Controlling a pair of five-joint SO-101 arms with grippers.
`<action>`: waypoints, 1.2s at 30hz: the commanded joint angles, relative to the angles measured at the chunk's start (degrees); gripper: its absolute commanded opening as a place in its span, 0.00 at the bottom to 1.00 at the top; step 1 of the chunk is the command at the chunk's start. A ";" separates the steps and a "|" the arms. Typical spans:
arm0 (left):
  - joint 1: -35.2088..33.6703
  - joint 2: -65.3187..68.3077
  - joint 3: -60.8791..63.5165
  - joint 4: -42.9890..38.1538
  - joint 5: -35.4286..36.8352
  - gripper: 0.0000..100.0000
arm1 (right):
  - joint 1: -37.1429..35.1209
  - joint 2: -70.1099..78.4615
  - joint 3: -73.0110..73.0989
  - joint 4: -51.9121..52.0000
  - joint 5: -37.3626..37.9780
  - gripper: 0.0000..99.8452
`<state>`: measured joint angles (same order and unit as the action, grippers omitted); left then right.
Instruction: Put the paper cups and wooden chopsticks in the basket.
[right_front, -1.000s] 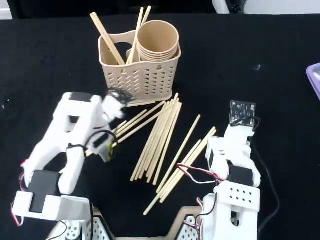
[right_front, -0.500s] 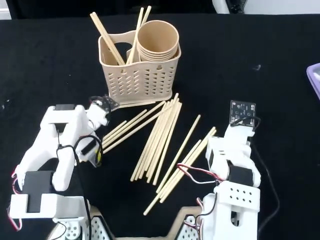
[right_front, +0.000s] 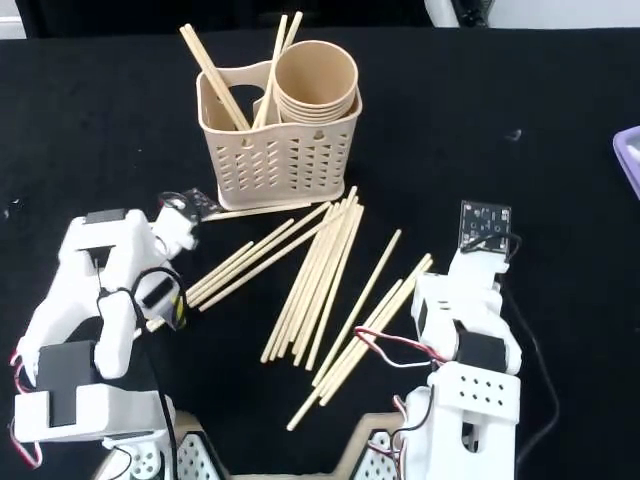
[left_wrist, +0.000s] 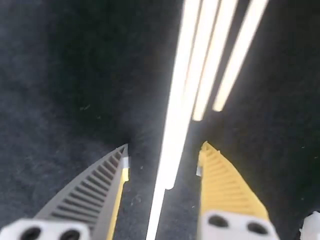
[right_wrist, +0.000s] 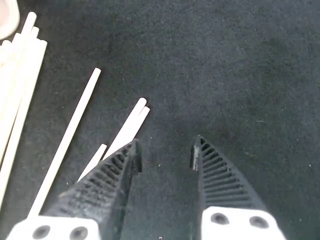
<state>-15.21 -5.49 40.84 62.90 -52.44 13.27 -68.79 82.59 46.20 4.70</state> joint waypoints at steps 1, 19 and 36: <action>-1.10 -1.67 -1.45 -0.53 -0.70 0.22 | 0.26 -1.10 -0.31 -1.23 -0.26 0.18; -0.04 -1.85 -0.66 0.09 -0.18 0.07 | 0.26 -1.10 -0.31 -1.23 -0.26 0.18; 5.49 -20.84 -0.75 15.12 1.76 0.03 | 0.26 -1.10 -0.31 -1.23 -0.26 0.18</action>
<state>-10.46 -18.15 40.84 74.77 -51.21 13.27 -68.79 82.59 46.20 4.70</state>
